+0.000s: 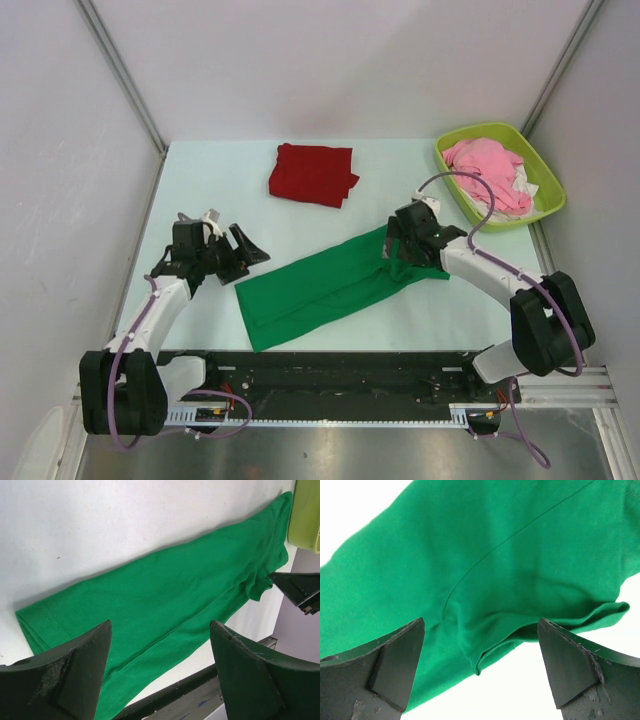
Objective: Fold and stack the t-shirts
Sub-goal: Fold the tshirt
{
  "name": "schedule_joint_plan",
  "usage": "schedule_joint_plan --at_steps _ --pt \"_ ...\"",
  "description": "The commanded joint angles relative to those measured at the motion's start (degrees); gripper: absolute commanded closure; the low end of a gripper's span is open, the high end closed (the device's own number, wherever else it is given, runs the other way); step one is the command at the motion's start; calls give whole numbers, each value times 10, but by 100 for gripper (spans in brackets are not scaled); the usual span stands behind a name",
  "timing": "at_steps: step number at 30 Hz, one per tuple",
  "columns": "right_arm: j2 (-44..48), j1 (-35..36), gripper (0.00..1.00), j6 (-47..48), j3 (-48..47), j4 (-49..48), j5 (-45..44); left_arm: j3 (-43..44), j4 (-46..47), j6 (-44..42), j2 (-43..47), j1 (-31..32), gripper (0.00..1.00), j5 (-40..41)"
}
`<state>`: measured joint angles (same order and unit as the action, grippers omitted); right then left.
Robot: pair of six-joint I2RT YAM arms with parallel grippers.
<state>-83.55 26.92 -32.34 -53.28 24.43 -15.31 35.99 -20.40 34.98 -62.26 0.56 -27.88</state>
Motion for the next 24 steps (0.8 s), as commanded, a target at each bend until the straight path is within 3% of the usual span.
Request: schedule_joint_plan --at_steps 1,15,20,24 --pt "8 42 0 31 14 35 -49 -7 22 -9 1 -4 16 -26" --pt "128 117 0 -15 87 157 32 -14 11 -10 30 -4 16 -32" --pt "253 140 0 -55 78 167 -35 -9 4 -10 40 -4 16 -31" --pt "245 113 0 -40 70 122 -69 -2 0 -11 38 -4 16 -30"
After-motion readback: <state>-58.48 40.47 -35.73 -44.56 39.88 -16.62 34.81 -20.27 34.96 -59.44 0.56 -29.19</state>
